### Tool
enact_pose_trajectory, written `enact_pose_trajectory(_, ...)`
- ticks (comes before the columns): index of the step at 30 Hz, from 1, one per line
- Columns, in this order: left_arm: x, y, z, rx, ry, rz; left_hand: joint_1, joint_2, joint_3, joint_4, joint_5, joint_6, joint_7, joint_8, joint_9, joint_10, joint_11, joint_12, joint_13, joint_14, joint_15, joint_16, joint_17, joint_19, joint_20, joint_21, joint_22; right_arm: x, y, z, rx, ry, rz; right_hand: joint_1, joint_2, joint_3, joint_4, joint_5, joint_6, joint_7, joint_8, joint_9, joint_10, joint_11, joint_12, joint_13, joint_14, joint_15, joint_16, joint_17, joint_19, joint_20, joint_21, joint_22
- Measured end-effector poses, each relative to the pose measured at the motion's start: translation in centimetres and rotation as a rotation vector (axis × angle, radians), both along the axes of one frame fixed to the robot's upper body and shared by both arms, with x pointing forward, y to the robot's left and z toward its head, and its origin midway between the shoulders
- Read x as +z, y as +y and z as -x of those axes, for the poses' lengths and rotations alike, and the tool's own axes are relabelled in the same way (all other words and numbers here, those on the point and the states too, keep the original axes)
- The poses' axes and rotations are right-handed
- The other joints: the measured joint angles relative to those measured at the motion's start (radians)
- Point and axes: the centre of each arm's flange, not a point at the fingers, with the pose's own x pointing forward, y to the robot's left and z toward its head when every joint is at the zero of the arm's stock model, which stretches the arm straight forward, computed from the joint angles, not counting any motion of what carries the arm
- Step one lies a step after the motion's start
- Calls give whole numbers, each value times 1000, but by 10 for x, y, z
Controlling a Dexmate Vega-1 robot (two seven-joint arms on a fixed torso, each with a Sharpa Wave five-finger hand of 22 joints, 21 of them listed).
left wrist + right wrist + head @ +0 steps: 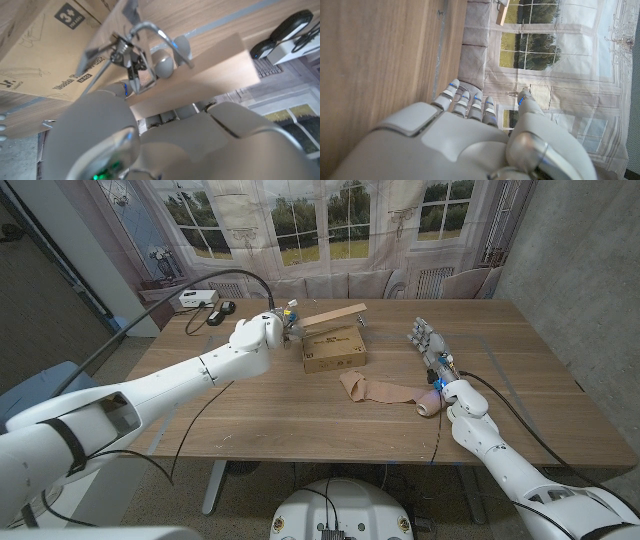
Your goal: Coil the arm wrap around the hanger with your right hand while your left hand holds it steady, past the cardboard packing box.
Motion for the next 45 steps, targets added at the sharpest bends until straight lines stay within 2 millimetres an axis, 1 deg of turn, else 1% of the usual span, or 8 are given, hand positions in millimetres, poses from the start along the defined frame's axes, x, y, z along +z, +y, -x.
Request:
enact_pose_trajectory(8,1,-5,11,-12,-124,-76,-9,-6,14,-1,26,-8,8,51,68,-9,-8,57,0,10,-1,15,-1,9,-2,4,18,0,3,8,-8,-11,11,0,0,0,0,0,0,0,0,0,0,0,0,0,0,0,0,0,0,0,0,0)
enact_pose_trajectory(10,-9,-6,16,-23,-140,-103,-14,-11,21,-2,28,-9,9,60,80,-9,-9,67,0,11,0,15,0,14,-7,4,19,-2,3,9,-28,-3,16,0,0,0,0,0,0,0,0,0,0,0,0,0,0,0,0,0,0,0,-4,0)
enact_pose_trajectory(15,-9,-11,22,-49,-202,-149,-38,-4,28,-4,40,-13,13,90,117,-14,-11,97,-1,15,-4,27,5,14,-7,4,23,-1,7,17,-34,-11,36,0,0,-3,-3,0,4,-4,0,0,0,0,0,0,4,-4,0,0,0,0,-4,0)
enact_pose_trajectory(16,-20,-13,22,-56,-193,-155,-38,-4,28,-4,40,-14,14,95,125,-17,-9,103,-2,15,-4,30,6,14,-7,4,23,-2,7,17,-56,-1,43,0,0,-3,-3,0,4,-4,0,0,0,0,0,0,4,-4,0,0,0,0,-4,0)
enact_pose_trajectory(22,-18,-7,32,-87,-273,-189,-55,-5,35,-5,51,-20,19,122,159,-22,-10,129,-2,15,-3,31,4,14,-7,4,25,-1,13,27,-89,1,84,1,0,-3,-3,0,7,-7,4,0,0,0,0,-1,4,-4,0,0,5,-5,-4,0)
enact_pose_trajectory(33,-29,-2,41,-125,-358,-219,-93,-3,45,-9,62,-20,19,134,165,-24,-8,151,0,15,-3,38,-5,14,-7,4,24,3,24,49,-143,-13,168,27,-8,5,-20,0,13,-13,4,0,4,4,0,-3,4,-4,0,0,5,-5,-8,0)
enact_pose_trajectory(34,-31,-1,41,-125,-361,-219,-95,-2,45,-9,62,-20,19,140,165,-24,-8,152,0,15,-3,38,-5,14,-7,4,22,-1,21,47,-210,15,194,27,-8,5,-20,0,13,-13,4,0,6,6,0,-3,4,-4,0,0,5,-5,-8,0)
enact_pose_trajectory(45,-38,3,43,-167,-413,-238,-106,-1,56,-15,76,-20,19,154,165,-26,-6,158,-5,15,-3,38,-19,14,-7,4,23,-2,28,68,-331,26,300,41,-12,9,-24,0,22,-14,4,0,6,6,0,-3,4,-4,0,-5,5,-5,-8,0)
